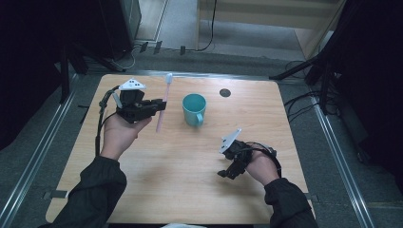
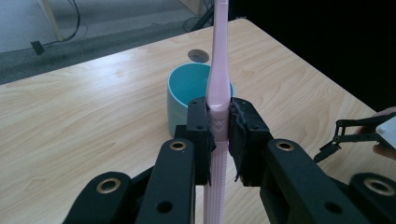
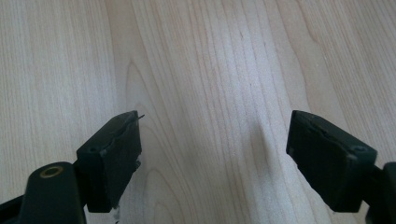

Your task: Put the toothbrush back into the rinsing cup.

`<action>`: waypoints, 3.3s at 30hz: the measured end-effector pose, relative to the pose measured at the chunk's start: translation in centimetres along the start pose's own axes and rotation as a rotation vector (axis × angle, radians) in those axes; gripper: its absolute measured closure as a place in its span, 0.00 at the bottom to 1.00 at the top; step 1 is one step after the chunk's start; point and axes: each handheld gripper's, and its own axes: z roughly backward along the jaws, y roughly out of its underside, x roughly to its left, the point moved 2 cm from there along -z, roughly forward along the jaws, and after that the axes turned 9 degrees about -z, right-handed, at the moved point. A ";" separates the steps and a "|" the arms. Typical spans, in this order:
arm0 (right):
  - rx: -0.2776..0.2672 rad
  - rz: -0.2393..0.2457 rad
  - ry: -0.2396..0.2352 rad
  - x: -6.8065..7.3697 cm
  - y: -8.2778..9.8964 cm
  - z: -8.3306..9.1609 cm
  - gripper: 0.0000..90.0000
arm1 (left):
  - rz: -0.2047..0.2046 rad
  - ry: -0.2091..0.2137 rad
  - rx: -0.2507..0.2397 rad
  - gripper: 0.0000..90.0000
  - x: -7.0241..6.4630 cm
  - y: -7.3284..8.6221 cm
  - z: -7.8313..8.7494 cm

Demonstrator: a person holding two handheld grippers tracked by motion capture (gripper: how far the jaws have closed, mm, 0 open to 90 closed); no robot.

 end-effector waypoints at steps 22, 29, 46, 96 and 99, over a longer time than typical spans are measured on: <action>-0.002 0.002 -0.004 0.0 0.0 0.1 0.20 | -0.014 0.006 0.023 0.88 0.3 -2.9 -4.2; -0.003 0.003 -0.007 0.1 0.0 0.0 0.20 | -0.008 0.008 0.028 0.88 0.6 -3.9 -5.4; -0.006 0.006 -0.012 0.2 -0.1 0.0 0.20 | -0.037 0.020 0.015 0.88 0.0 -6.3 -8.2; -0.008 0.011 -0.017 0.1 -0.1 0.0 0.20 | -0.036 -0.006 0.103 0.87 -0.2 -3.4 -15.0; -0.008 0.012 -0.017 0.1 -0.1 0.0 0.20 | -0.027 -0.003 0.114 0.87 -0.2 -2.9 -15.1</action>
